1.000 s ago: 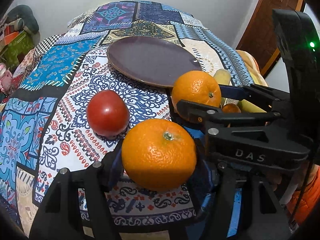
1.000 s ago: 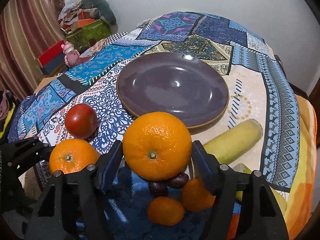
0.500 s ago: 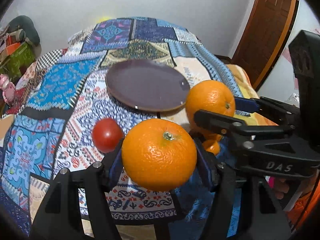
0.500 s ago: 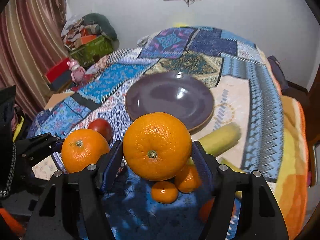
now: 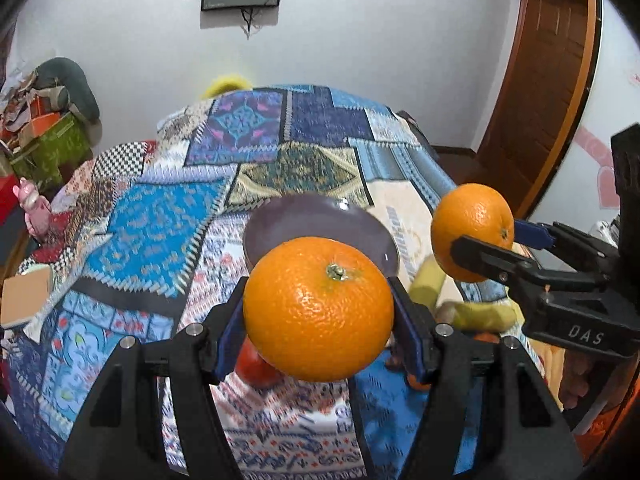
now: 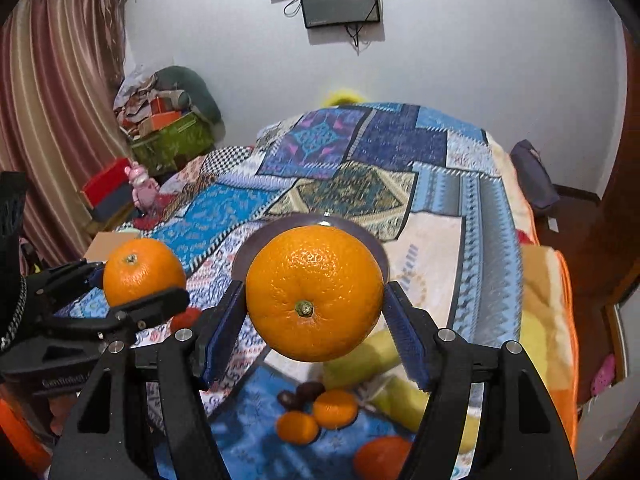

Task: Organize fruits
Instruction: 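Carry the left tool's orange onto the purple plate while the right tool carries its orange there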

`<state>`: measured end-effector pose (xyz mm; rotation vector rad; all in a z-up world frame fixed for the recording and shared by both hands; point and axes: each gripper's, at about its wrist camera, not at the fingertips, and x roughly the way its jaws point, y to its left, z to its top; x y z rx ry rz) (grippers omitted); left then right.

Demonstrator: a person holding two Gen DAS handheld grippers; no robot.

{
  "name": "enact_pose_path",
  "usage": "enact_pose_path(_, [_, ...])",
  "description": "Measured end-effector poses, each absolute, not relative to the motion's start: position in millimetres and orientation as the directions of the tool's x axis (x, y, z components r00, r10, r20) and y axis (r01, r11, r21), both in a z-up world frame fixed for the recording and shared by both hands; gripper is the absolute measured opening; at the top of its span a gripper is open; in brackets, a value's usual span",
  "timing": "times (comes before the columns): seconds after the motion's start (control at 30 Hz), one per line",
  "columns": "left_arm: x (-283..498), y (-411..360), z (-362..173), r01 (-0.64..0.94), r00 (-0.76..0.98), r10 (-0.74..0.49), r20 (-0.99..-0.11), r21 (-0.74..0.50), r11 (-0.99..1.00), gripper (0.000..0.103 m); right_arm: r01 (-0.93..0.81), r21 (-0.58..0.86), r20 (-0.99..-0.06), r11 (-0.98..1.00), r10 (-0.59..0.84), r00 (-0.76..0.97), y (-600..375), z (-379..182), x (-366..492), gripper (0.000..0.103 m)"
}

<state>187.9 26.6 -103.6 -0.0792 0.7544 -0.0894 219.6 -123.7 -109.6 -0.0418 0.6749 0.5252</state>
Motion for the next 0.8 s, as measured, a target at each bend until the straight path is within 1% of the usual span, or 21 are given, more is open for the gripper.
enact_pose_path(0.3, [224, 34, -95, 0.039, 0.738, -0.081, -0.670, -0.077, 0.996, 0.064, -0.459, 0.100, -0.602, 0.883, 0.421, 0.678, -116, -113, 250, 0.066])
enact_pose_path(0.6, [261, 41, -114, 0.017, 0.704, -0.059, -0.707, -0.066, 0.998, 0.064, -0.458, 0.082, -0.645, 0.885, 0.398, 0.653, -106, -132, 283, 0.066])
enact_pose_path(0.8, [287, 45, -135, -0.009, 0.662, -0.034, -0.749, -0.052, 0.999, 0.064, -0.461, 0.061, -0.680, 0.885, 0.375, 0.630, -97, -150, 299, 0.066])
